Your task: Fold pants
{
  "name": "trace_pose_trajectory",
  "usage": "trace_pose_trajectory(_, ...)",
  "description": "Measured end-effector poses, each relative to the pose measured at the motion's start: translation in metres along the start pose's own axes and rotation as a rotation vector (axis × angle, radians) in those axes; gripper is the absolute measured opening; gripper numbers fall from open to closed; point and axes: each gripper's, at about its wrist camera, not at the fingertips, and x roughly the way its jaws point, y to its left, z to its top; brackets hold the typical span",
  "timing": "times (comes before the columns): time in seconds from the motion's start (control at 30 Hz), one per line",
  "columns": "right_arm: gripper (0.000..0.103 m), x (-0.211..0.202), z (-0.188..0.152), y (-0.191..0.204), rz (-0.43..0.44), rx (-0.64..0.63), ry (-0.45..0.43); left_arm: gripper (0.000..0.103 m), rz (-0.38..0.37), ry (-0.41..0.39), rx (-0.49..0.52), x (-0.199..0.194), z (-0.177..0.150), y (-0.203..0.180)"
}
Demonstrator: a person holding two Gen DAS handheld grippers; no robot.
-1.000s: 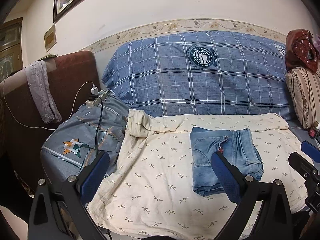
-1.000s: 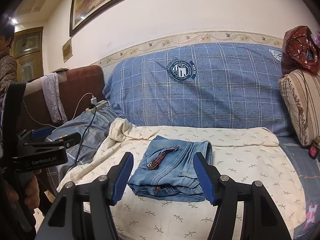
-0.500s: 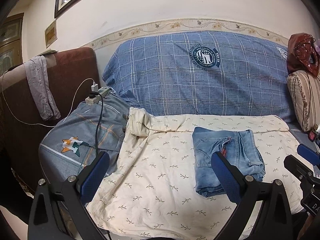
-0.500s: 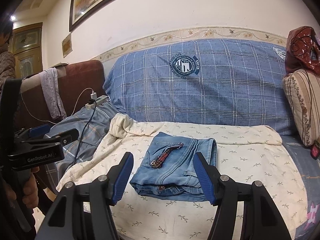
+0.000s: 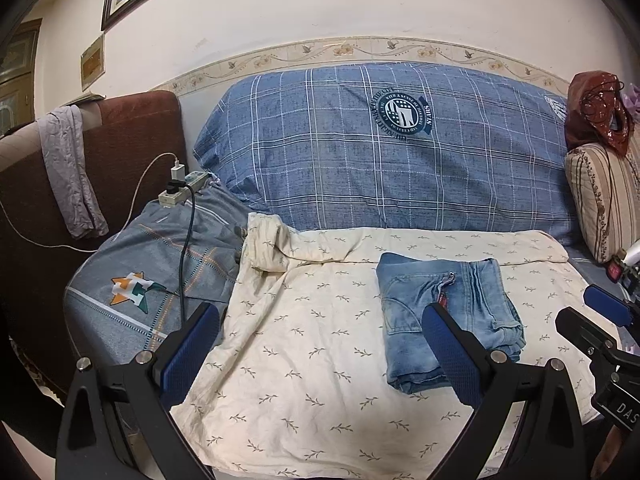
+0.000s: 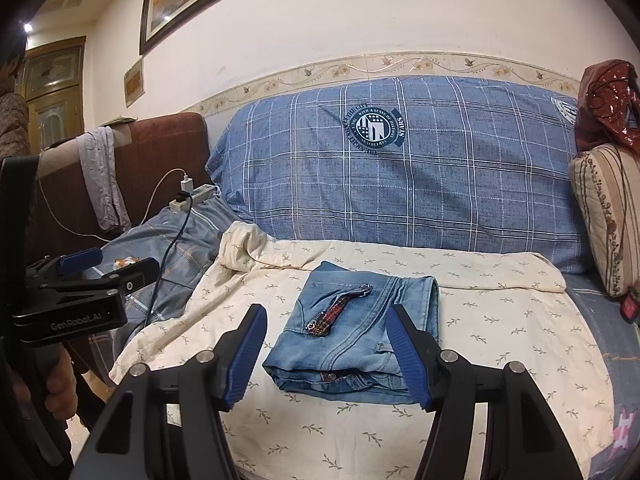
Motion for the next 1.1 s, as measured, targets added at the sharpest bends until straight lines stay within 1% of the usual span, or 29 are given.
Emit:
trace_pose_trajectory(0.27,0.066,0.003,0.001,0.004,-0.034,-0.006,0.015,0.101,-0.040,-0.001,-0.014,0.010,0.001,0.007)
trace_pose_trajectory(0.57,0.066,0.017,0.008,0.012,-0.056,-0.019,0.028,0.101,-0.069,0.005,0.000,0.025,0.007,0.011)
trace_pose_trajectory(0.73,0.066,0.028,0.013,0.015,-0.062,-0.024,0.031,0.101,-0.091,0.025,0.007,0.038,0.009,0.012)
trace_pose_trajectory(0.87,0.066,0.038,0.015,0.016,-0.064,-0.019,0.041,0.101,-0.116,0.064,0.013,0.050,0.010,0.011)
trace_pose_trajectory(1.1,0.066,0.056,0.014,0.014,-0.057,-0.005,0.056,0.101,-0.111,0.071,0.022,0.070,0.014,0.012)
